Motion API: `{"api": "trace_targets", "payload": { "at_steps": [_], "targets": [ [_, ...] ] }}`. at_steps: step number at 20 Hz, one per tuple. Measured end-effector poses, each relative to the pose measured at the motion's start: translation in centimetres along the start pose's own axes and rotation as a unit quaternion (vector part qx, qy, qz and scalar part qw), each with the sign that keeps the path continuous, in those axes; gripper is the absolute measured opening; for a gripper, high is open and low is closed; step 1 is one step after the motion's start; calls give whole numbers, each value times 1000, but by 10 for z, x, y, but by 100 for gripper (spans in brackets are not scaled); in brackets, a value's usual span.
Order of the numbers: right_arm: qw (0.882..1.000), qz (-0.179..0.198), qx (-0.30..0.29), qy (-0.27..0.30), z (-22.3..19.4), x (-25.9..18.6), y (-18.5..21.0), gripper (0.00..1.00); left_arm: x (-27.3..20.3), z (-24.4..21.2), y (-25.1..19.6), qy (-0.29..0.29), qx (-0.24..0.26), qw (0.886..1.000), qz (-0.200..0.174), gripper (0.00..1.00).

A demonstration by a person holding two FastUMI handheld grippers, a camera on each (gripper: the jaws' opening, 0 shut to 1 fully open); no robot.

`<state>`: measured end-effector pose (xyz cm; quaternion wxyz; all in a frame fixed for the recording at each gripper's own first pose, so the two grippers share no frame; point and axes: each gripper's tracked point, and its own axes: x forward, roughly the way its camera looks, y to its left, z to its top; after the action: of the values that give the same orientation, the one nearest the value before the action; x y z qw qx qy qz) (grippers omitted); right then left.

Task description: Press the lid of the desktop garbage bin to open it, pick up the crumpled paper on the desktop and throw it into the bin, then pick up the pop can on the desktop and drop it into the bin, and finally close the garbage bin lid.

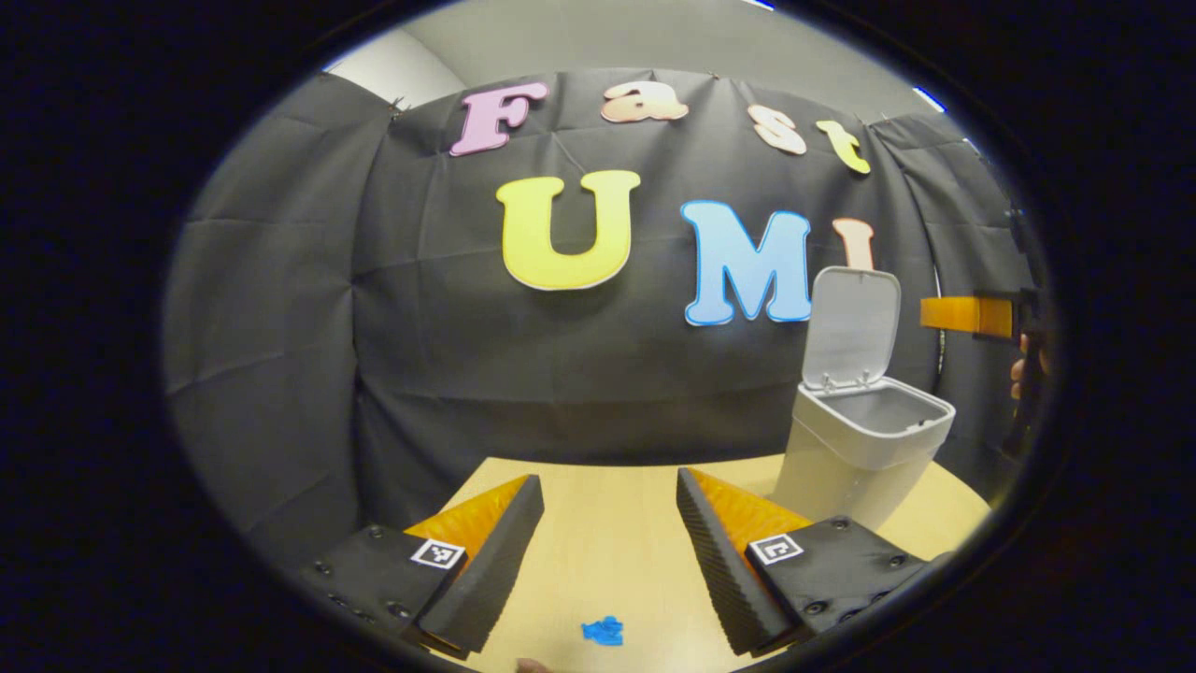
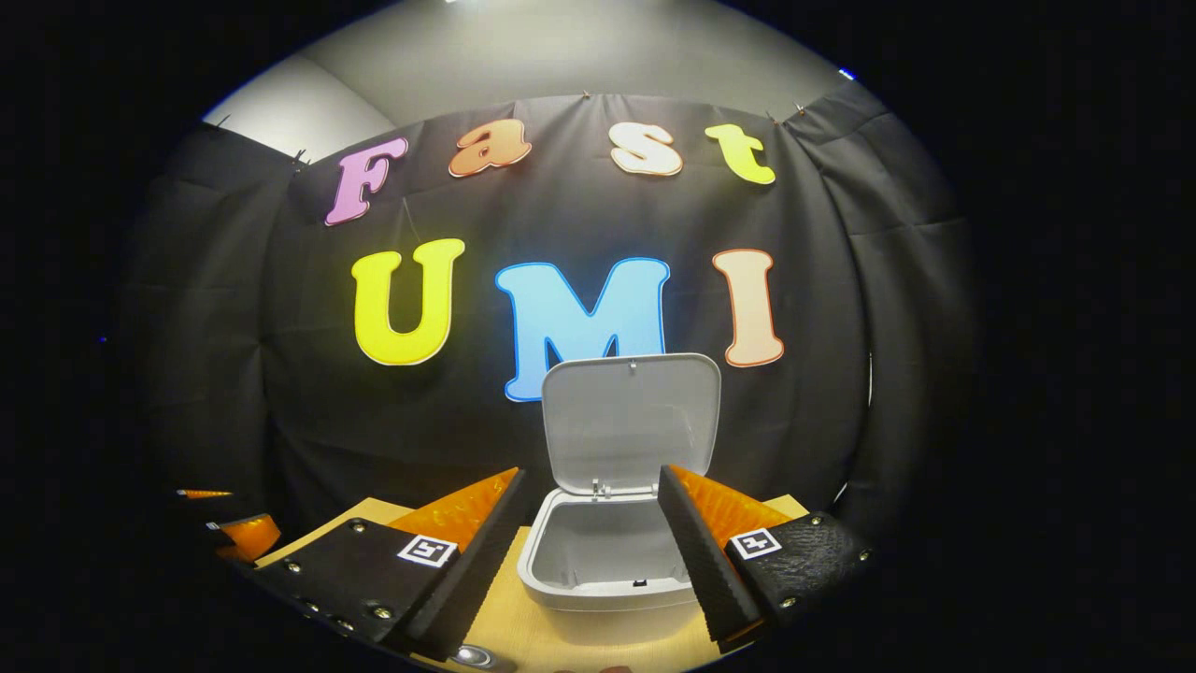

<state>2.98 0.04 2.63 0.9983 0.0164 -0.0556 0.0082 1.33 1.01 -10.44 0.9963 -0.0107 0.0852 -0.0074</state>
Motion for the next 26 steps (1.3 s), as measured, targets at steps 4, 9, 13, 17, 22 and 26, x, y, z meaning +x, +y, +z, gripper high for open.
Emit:
{"api": "trace_targets", "payload": {
  "at_steps": [4, 9, 13, 17, 22, 26],
  "targets": [
    [1000, -1, -11, 8, -5, -5, 1, 91, -2, -48, 1, 35, -1, 999, -2, 100],
    [1000, -3, -14, 21, -16, -10, 0, 91, -5, -105, 10, 85, -12, 996, 5, 100],
    [999, -5, -11, 37, -25, -17, 0, 91, 0, -158, 13, 127, -12, 992, 7, 100],
    [999, -9, -22, 46, -29, -23, -1, 91, 7, -198, 13, 165, -17, 986, 0, 100],
    [997, -18, -36, 58, -35, -31, -4, 91, 22, -243, 17, 202, -24, 979, 2, 95],
    [996, -27, -44, 67, -37, -36, -9, 91, 34, -279, 22, 236, -29, 971, 5, 96]
  ]
}}
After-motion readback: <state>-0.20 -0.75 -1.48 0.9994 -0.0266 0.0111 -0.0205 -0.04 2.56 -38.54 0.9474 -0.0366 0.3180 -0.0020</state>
